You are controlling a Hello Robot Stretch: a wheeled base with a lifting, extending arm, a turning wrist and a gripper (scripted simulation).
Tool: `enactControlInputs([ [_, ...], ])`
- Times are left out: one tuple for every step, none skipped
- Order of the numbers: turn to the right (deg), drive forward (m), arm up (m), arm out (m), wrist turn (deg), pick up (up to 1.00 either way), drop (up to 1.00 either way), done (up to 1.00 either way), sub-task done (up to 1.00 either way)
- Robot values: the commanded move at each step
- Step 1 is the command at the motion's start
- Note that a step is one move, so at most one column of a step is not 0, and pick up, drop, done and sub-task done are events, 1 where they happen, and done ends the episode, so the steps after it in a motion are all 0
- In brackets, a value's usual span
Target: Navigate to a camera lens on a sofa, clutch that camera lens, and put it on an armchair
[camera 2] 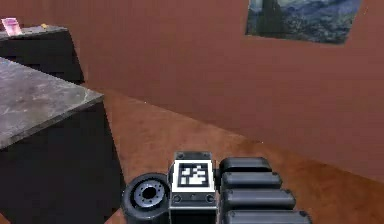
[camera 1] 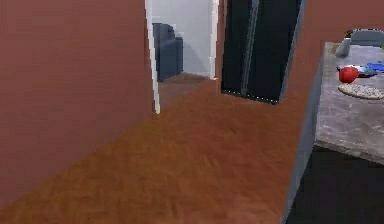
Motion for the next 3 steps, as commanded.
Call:
enactControlInputs([
  [0.0,1.0,0.0,0.0,0.0,0.0,0.0,0.0,0.0],
  [0.0,1.0,0.0,0.0,0.0,0.0,0.0,0.0,0.0],
  [6.0,0.0,0.0,0.0,0.0,0.0,0.0,0.0,0.0],
])
